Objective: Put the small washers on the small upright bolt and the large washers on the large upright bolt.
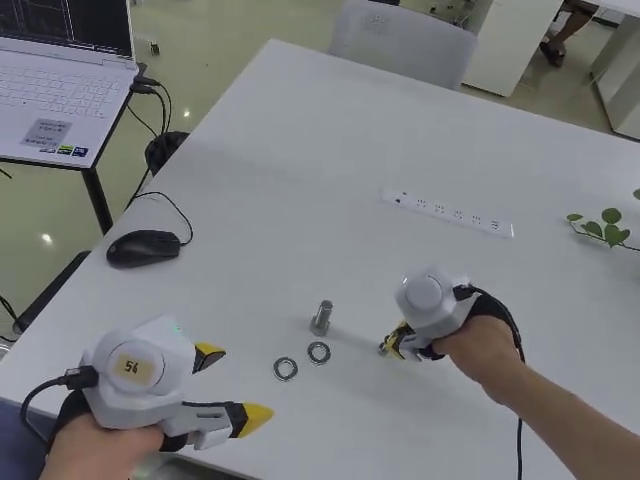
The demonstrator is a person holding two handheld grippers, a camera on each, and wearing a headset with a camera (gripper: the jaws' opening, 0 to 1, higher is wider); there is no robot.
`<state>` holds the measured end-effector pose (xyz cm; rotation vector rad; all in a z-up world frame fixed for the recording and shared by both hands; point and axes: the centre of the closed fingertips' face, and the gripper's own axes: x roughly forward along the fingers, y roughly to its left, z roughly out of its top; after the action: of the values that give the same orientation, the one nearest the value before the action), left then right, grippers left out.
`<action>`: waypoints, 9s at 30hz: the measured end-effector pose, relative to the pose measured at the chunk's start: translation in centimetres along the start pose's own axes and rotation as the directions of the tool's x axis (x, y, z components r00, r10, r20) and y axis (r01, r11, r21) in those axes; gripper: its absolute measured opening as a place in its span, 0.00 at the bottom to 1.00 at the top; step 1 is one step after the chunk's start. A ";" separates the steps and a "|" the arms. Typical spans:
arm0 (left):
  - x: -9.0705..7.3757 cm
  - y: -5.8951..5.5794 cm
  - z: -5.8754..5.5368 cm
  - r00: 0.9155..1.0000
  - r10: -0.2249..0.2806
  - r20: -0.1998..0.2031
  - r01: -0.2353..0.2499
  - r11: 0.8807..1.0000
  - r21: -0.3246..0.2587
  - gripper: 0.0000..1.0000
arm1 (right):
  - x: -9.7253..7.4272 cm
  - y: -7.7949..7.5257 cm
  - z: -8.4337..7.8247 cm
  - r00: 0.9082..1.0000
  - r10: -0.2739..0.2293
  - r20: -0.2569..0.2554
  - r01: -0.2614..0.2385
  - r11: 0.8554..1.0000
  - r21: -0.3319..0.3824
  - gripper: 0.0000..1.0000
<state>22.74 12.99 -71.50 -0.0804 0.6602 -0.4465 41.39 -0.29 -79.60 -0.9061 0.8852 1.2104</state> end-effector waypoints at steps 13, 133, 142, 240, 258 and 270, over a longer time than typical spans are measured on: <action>0.0 0.3 0.0 1.000 0.004 -0.006 -0.004 1.000 0.001 0.60 | 1.3 -0.5 -1.0 1.000 -0.014 -0.011 0.014 0.999 0.040 0.13; 1.0 -0.8 -0.9 0.999 -0.038 0.000 0.038 0.999 0.001 0.60 | 2.6 10.8 1.9 0.987 0.136 0.088 -0.148 0.979 0.141 0.27; 0.8 -1.0 -1.2 0.999 -0.040 -0.002 0.040 0.999 0.003 0.60 | 2.9 10.4 2.1 0.983 0.174 0.059 -0.169 0.982 -0.085 0.31; 0.2 -0.4 -0.9 1.000 -0.016 0.005 0.016 1.000 -0.011 0.60 | -1.0 3.3 11.4 0.978 0.151 0.144 -0.108 0.956 -0.273 0.23; 0.5 -0.4 -1.0 1.000 -0.021 -0.002 0.021 1.000 -0.018 0.60 | 0.1 3.0 11.0 0.982 0.162 0.098 -0.130 0.953 -0.273 0.23; 0.4 -0.3 -1.1 1.000 -0.018 -0.006 0.018 1.000 -0.020 0.60 | 0.5 2.9 11.1 0.982 0.168 0.090 -0.139 0.954 -0.266 0.23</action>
<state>22.25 12.59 -72.53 -0.1040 0.6701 -0.4580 39.42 10.48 -76.13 -0.9804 0.7278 1.5230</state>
